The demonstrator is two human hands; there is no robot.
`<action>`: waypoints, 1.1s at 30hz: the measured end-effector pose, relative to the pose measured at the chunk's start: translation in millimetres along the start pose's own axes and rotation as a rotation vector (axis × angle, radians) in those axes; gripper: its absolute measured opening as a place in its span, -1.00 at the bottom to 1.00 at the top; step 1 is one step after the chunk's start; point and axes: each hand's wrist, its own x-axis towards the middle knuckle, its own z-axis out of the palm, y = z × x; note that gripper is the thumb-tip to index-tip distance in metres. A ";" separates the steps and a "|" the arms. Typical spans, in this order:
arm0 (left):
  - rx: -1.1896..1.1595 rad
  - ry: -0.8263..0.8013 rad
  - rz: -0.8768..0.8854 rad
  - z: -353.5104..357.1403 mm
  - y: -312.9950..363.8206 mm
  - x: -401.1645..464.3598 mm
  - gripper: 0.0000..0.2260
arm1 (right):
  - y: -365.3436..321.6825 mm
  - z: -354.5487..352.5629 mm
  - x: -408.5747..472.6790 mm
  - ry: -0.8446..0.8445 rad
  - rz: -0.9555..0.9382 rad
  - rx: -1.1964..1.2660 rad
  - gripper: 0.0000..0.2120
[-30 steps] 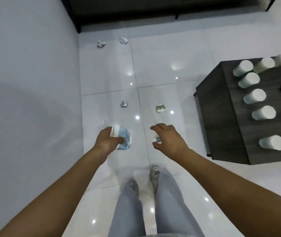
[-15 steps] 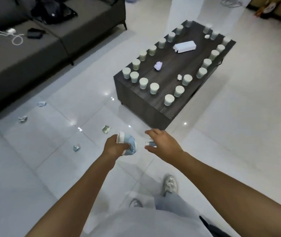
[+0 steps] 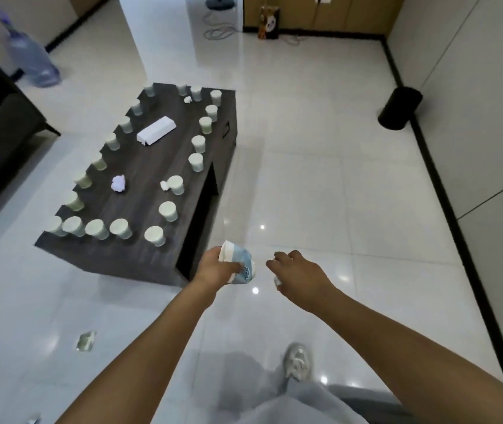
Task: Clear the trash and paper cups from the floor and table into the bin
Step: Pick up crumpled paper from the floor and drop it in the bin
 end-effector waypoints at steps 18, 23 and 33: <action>0.212 -0.264 -0.033 339.9 226.2 235.7 -0.68 | 414.7 -49.2 87.0 0.000 0.337 0.029 -0.68; 0.260 -0.311 -0.034 411.2 313.9 323.3 -0.65 | 521.1 -88.7 153.5 0.006 0.380 0.049 -0.67; 0.377 -0.381 -0.002 577.6 463.9 471.2 -0.59 | 737.8 -143.8 267.8 0.033 0.458 0.078 -0.69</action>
